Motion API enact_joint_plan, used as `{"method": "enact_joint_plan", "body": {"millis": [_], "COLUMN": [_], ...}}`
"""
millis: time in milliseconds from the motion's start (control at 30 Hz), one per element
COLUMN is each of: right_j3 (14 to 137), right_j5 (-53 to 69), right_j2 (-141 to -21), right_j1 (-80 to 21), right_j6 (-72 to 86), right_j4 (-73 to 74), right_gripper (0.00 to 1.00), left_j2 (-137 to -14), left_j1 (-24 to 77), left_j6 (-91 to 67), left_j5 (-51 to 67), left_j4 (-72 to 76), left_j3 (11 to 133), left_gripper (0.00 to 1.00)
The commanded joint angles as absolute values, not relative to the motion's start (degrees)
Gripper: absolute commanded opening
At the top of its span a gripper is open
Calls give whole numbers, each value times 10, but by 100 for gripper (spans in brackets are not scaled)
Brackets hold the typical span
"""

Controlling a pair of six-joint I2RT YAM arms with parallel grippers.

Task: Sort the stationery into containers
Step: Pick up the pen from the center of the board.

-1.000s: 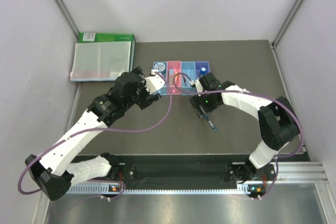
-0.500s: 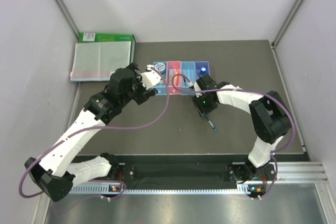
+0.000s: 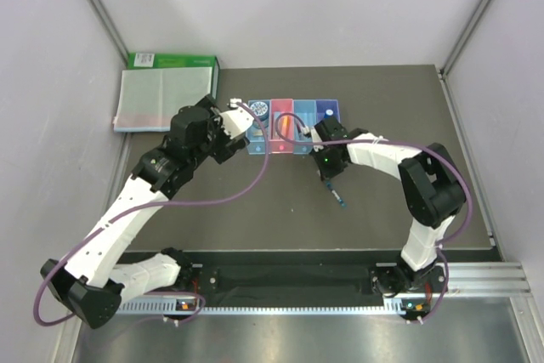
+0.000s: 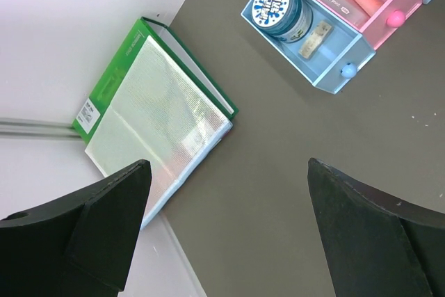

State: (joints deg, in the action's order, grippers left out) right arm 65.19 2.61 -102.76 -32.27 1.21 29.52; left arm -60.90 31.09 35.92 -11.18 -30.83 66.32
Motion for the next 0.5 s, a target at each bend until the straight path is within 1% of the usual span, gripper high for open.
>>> {"method": "enact_joint_plan", "body": {"millis": [0, 233, 467], "right_j3": [695, 739, 807], "right_j5": [24, 44, 54], "right_j2": [-1012, -971, -965], "right_j1": [-339, -361, -371], "right_j6": [16, 19, 24], "right_j4": [298, 322, 329], "right_gripper": [0, 0, 0], "left_j2": [-598, -584, -581], "left_j1": [308, 308, 309], "left_j6": [345, 334, 332], "left_j5": [-103, -101, -102], "left_j4": [-290, -298, -307], "left_j3": [687, 676, 686], "left_gripper": [99, 99, 99]}}
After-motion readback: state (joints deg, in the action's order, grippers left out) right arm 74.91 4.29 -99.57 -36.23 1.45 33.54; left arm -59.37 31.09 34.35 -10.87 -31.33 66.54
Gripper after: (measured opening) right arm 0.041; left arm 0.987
